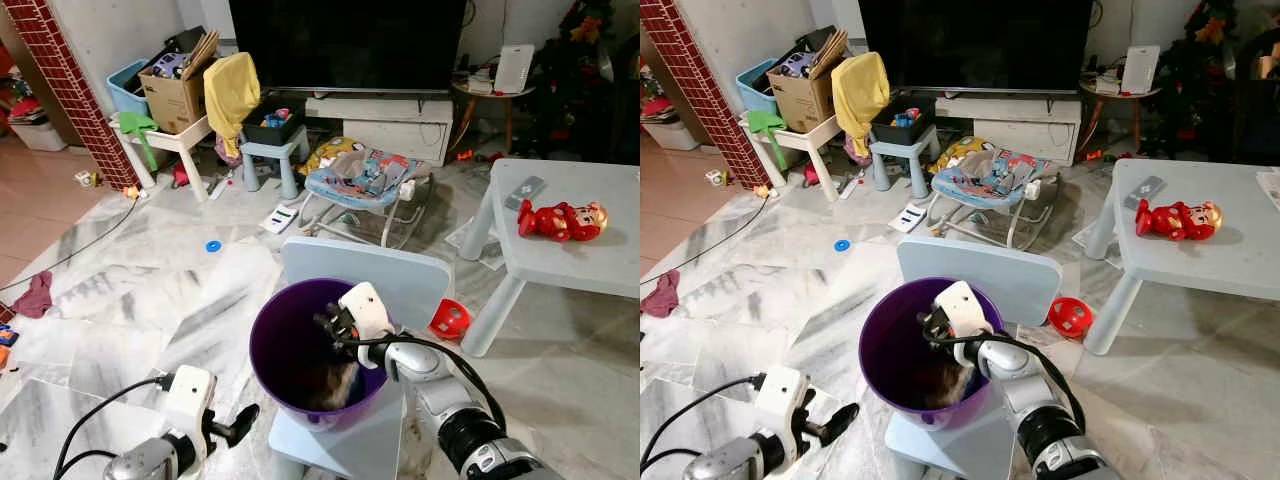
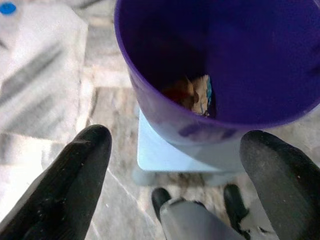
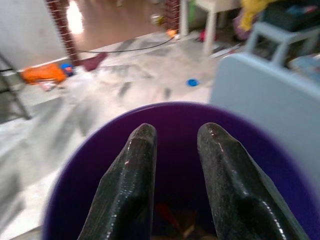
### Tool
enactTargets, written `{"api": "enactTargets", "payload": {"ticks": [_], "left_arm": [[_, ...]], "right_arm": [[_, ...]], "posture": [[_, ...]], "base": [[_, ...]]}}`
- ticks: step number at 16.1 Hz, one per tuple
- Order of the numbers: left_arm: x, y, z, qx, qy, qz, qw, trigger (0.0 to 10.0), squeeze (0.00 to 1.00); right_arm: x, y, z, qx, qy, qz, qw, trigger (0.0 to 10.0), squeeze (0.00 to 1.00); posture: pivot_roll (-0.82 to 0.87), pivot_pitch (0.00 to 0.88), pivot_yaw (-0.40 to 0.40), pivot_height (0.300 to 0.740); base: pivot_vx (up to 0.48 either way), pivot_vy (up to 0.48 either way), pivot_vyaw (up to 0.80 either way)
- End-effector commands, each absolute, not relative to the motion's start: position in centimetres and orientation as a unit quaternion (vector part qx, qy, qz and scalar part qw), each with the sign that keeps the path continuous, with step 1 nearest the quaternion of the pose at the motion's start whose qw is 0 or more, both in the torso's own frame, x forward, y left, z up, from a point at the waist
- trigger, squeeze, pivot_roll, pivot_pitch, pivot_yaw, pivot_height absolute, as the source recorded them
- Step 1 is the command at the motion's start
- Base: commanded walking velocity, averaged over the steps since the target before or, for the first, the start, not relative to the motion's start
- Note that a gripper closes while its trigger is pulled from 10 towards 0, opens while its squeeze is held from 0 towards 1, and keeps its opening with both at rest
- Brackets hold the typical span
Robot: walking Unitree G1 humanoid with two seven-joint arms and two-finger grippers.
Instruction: Picking trash to rubbish bin
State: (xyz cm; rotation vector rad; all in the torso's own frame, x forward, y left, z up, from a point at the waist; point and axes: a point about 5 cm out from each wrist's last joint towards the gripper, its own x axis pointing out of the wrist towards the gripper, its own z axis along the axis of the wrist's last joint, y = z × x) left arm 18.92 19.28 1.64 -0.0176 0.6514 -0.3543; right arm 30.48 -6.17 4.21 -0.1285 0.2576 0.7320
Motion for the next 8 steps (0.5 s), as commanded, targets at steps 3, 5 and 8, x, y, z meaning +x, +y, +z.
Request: {"api": "enactTargets", "payload": {"ticks": [3,5,8], "left_arm": [[22.6,20.9,3.5,0.051,0.237,-0.113,0.964,10.0,1.00],[26.1,21.0,7.8,0.062,0.139,-0.080,0.985,10.0,1.00],[29.1,19.5,12.4,0.079,0.039,-0.085,0.993,10.0,1.00]], "right_arm": [[32.8,-7.7,8.0,-0.090,0.018,0.271,0.958,10.0,0.00],[33.5,-10.1,10.5,-0.076,-0.041,0.203,0.975,10.0,0.00],[33.5,-13.3,13.2,-0.074,-0.095,0.128,0.984,10.0,1.00]], "posture": [[0.12,0.000,0.058,0.740],[0.09,0.000,0.060,0.740],[0.05,0.000,0.062,0.740]], "base": [[0.000,0.000,0.00],[0.000,0.000,0.00],[0.000,0.000,0.00]]}}
